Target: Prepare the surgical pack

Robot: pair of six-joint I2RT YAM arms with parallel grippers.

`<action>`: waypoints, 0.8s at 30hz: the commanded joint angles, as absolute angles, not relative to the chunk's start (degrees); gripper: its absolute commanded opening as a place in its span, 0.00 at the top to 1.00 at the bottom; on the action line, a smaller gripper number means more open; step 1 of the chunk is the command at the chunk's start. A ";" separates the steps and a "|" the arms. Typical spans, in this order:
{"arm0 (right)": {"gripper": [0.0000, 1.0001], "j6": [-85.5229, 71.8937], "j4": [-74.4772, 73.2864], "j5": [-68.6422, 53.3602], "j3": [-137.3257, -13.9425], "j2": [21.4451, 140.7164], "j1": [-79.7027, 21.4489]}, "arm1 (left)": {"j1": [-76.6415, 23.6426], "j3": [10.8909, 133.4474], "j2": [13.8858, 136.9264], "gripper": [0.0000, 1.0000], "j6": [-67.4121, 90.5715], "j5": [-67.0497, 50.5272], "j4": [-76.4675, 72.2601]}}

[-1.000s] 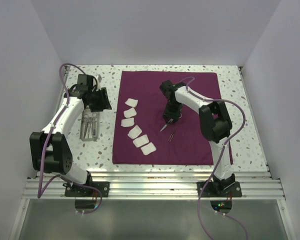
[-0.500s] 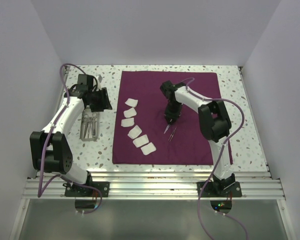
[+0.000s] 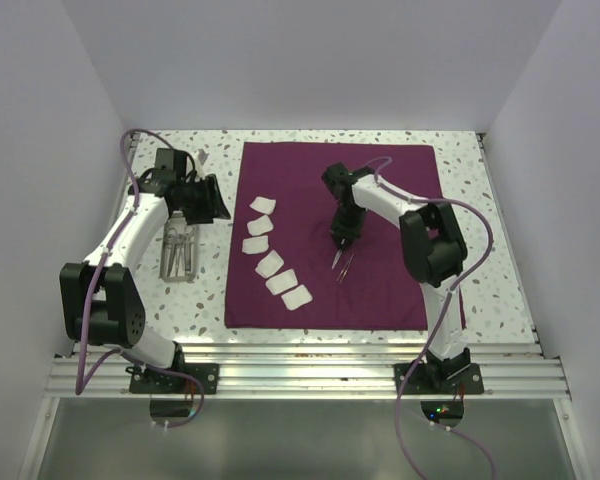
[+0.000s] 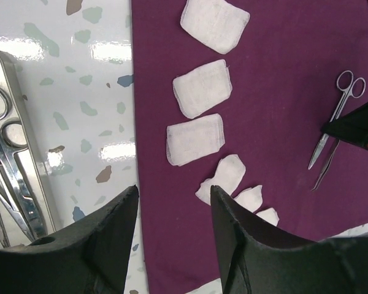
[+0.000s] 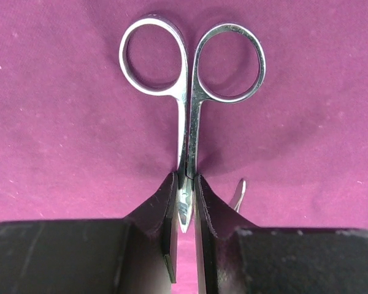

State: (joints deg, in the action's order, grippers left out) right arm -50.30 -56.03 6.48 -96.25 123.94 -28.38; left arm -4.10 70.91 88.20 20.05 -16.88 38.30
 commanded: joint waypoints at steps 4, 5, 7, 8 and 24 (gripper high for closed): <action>1.00 -49.05 -56.51 7.12 -95.80 117.34 -28.13 | -3.78 71.90 86.75 0.45 20.65 -18.37 38.06; 1.00 -47.65 -56.17 6.95 -95.80 116.99 -28.21 | -3.78 71.98 86.92 0.44 20.65 -18.63 38.14; 1.00 -45.98 -56.69 7.56 -96.50 116.02 -28.13 | -3.78 72.16 87.01 0.44 20.65 -19.50 38.23; 1.00 -45.27 -56.69 7.56 -96.50 116.02 -28.21 | -3.78 72.16 87.10 0.44 20.74 -20.12 38.15; 1.00 -25.49 -38.85 -22.58 -88.95 104.51 -37.43 | -8.77 61.53 87.36 0.34 40.60 -42.98 14.07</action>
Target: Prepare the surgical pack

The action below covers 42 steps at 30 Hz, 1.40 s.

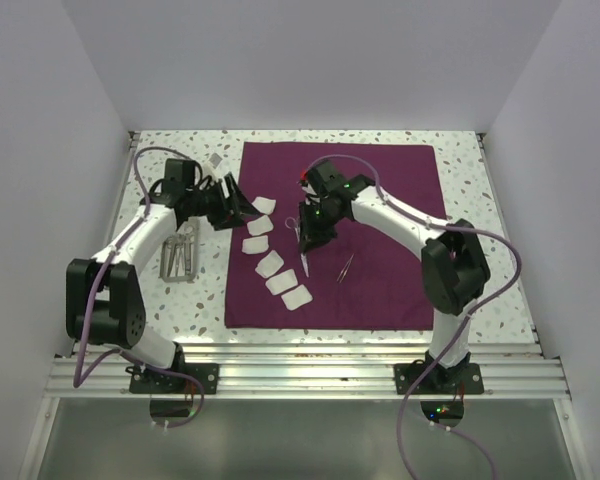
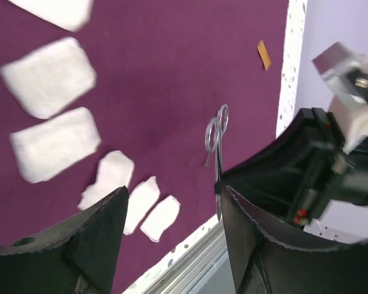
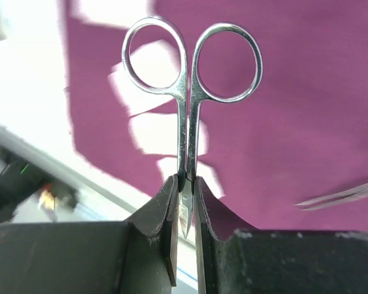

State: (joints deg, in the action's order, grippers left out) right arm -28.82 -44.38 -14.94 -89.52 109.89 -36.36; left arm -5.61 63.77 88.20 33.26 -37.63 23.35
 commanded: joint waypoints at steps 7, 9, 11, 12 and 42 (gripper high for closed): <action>1.00 -27.42 -34.72 -27.59 -88.07 101.87 -39.20 | -12.13 59.59 89.12 0.37 45.17 -42.10 9.06; 1.00 -27.51 -34.45 -28.38 -88.24 101.78 -39.20 | -12.13 59.59 89.65 0.40 46.14 -42.63 8.27; 1.00 -27.42 -34.28 -28.83 -88.24 101.69 -39.29 | -12.22 59.33 89.91 0.44 47.63 -43.59 6.16; 1.00 -27.42 -34.28 -29.00 -88.42 101.86 -39.29 | -12.22 59.24 90.09 0.47 48.07 -43.85 5.37; 0.58 -23.82 -46.85 -23.55 -87.45 105.20 -33.49 | 6.68 76.47 90.43 1.00 5.46 3.17 40.25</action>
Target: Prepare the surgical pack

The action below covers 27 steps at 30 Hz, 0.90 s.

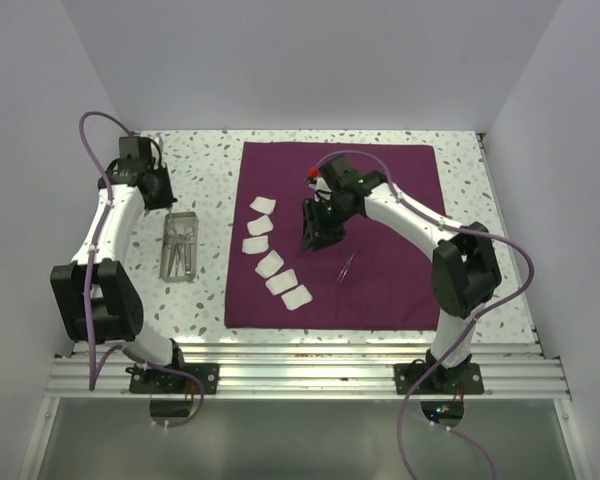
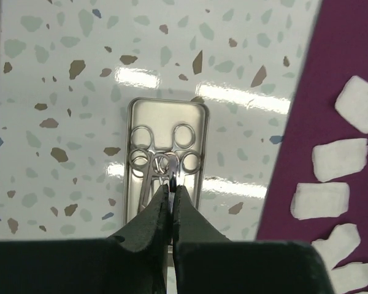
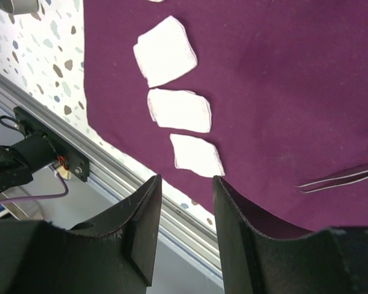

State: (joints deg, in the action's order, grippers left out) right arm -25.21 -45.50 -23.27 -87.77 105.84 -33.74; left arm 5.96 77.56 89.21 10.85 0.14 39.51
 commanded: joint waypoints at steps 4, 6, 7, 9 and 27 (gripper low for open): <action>0.58 -23.82 -46.76 -24.69 -86.40 105.21 -32.87 | 7.29 76.82 93.60 1.00 4.13 0.27 40.34; 0.57 -23.91 -46.85 -24.87 -86.22 105.29 -32.61 | 7.30 76.99 94.48 1.00 3.96 -2.10 40.25; 0.58 -23.82 -46.76 -24.87 -86.22 105.38 -32.52 | 7.47 77.43 95.53 1.00 4.13 -3.94 40.34; 0.58 -23.99 -46.67 -25.05 -86.13 105.56 -32.34 | 7.47 77.69 96.67 1.00 4.48 -5.18 40.60; 0.58 -25.22 -45.88 -25.31 -85.87 107.58 -32.25 | 7.65 80.15 106.52 0.89 4.66 -9.23 42.45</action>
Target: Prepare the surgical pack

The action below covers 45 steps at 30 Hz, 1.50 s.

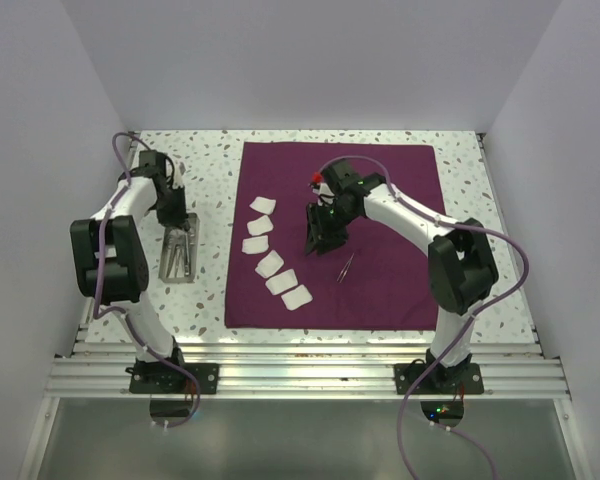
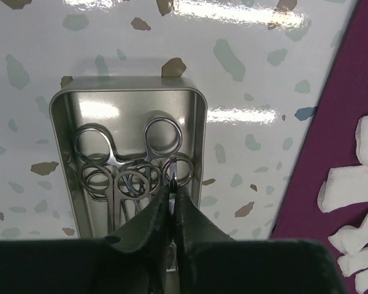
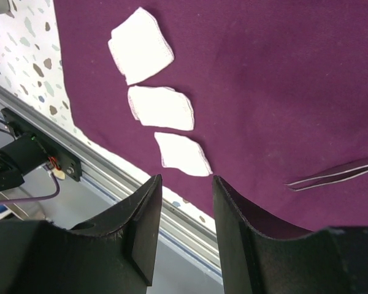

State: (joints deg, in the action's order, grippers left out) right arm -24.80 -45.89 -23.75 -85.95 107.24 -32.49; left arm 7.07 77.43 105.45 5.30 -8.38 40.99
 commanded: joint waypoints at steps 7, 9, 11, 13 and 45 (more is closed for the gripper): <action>0.59 -27.51 -50.18 -16.99 -87.27 108.98 -32.17 | 7.56 81.03 106.52 0.63 5.89 -7.21 43.33; 0.59 -29.44 -52.98 -13.64 -88.15 109.16 -32.17 | 7.56 81.30 106.00 0.59 6.24 -6.24 43.50; 0.59 -31.71 -54.75 -9.09 -88.50 109.25 -32.25 | 7.65 81.30 105.30 0.57 6.59 -5.10 43.59; 0.60 -33.22 -58.08 -5.64 -88.95 109.42 -32.25 | 7.56 81.30 104.07 0.54 7.47 -4.83 43.59; 0.64 -39.11 -55.37 0.17 -86.31 115.49 -29.18 | -3.69 71.98 87.72 0.48 17.40 -13.53 40.96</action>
